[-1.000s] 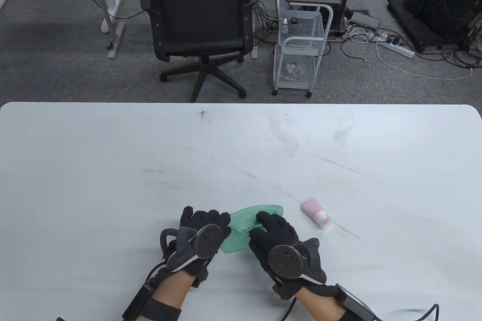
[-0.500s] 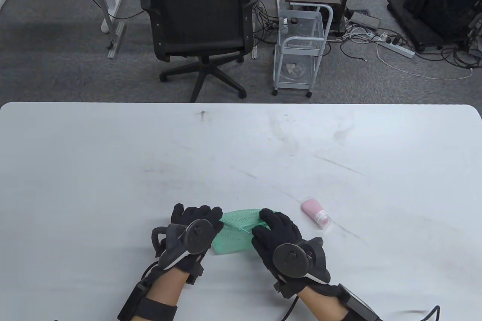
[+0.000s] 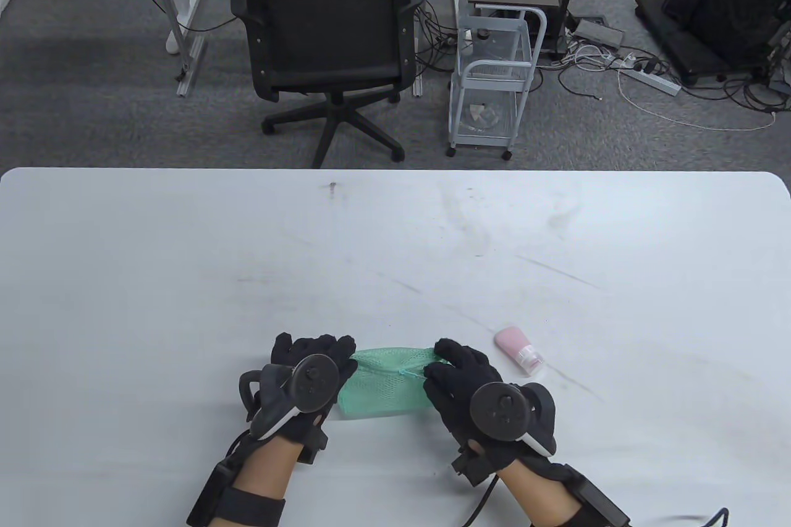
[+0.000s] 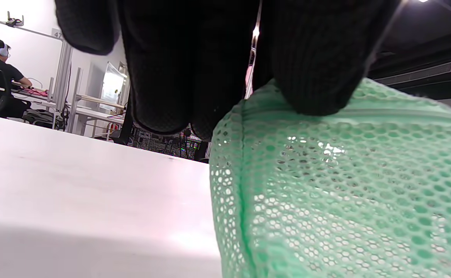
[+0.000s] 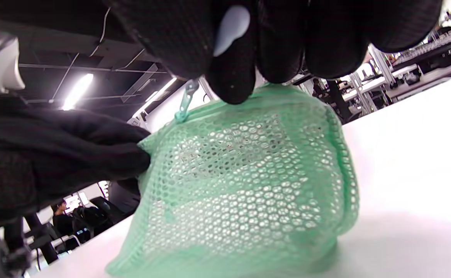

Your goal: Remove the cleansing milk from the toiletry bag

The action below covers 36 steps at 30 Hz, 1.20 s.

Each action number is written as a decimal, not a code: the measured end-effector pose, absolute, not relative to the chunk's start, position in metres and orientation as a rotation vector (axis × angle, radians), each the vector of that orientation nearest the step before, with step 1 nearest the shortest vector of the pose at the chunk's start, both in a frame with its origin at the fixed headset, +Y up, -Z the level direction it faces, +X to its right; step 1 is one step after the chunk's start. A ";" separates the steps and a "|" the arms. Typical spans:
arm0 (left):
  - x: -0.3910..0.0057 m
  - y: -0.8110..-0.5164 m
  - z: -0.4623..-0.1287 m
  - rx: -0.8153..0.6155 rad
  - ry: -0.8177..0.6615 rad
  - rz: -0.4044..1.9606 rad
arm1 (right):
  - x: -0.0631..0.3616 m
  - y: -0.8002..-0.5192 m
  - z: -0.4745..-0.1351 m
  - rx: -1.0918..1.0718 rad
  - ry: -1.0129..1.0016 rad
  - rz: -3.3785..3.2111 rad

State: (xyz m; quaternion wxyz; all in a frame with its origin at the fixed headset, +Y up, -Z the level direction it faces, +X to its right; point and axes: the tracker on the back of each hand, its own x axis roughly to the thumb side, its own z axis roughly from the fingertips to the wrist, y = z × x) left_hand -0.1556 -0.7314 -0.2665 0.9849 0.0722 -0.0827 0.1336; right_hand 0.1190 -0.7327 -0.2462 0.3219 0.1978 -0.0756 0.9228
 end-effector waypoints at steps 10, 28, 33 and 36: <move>-0.162 -0.729 -0.267 0.153 -0.151 0.303 | 0.143 -0.738 -0.261 0.404 -0.103 2.250; -0.181 -0.720 -0.265 0.197 -0.103 0.388 | 0.170 -0.731 -0.270 0.393 -0.173 2.077; -0.184 -0.718 -0.265 0.207 -0.092 0.408 | 0.175 -0.728 -0.271 0.397 -0.196 2.073; -0.186 -0.715 -0.264 0.220 -0.080 0.415 | 0.179 -0.725 -0.272 0.394 -0.224 2.105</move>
